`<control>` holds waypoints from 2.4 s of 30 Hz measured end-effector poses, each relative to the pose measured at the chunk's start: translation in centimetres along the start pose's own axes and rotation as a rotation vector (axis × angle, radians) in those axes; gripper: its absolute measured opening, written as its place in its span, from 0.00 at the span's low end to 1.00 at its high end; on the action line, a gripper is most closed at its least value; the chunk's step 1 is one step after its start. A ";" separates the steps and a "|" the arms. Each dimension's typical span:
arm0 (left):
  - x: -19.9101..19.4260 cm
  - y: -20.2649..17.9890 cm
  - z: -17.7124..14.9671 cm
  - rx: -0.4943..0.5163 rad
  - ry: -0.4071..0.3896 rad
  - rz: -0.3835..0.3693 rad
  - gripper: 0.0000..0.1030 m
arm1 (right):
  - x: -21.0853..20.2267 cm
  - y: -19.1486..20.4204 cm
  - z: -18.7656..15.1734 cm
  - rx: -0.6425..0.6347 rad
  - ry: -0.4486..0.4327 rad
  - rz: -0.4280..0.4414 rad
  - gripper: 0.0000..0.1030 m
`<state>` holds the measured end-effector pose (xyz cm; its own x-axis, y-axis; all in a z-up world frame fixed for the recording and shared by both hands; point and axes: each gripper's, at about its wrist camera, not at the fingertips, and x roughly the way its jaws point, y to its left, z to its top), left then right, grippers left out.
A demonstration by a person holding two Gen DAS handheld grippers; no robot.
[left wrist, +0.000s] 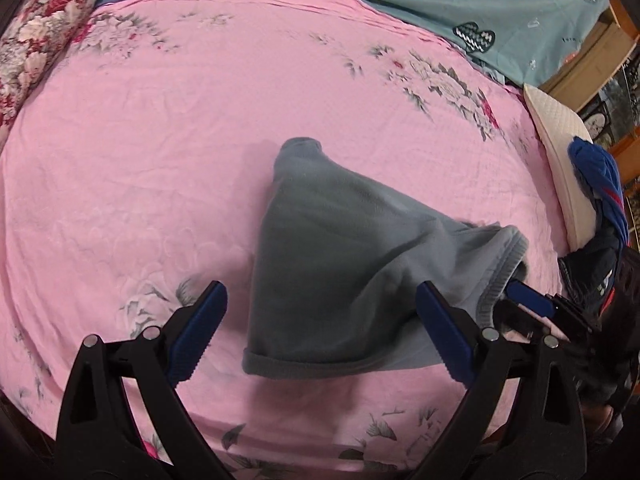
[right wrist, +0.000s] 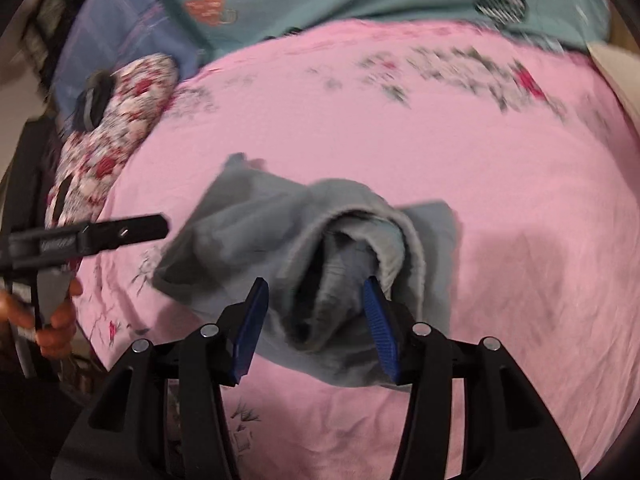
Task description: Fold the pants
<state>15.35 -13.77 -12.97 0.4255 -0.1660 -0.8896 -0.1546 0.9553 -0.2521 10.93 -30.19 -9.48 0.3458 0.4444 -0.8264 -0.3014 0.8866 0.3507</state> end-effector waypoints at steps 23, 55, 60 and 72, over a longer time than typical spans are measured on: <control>5.1 -1.8 -0.6 0.223 0.183 -0.107 0.95 | 0.5 -4.2 -0.6 0.389 -0.018 0.132 0.48; 3.3 -5.0 -3.8 0.461 0.124 -0.151 0.95 | 0.1 -2.9 1.2 0.143 -0.022 0.105 0.34; 4.7 -5.0 -6.5 0.571 0.143 -0.075 0.95 | 4.5 -7.4 1.4 0.233 0.009 0.075 0.06; 4.4 -5.6 -8.1 0.648 0.087 0.011 0.96 | 3.0 -8.0 1.7 0.365 0.019 0.129 0.15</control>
<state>10.90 -21.84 -18.57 0.3489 -0.1483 -0.9254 0.4218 0.9066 0.0138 15.88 -35.74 -14.06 0.3087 0.5556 -0.7720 -0.0038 0.8124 0.5831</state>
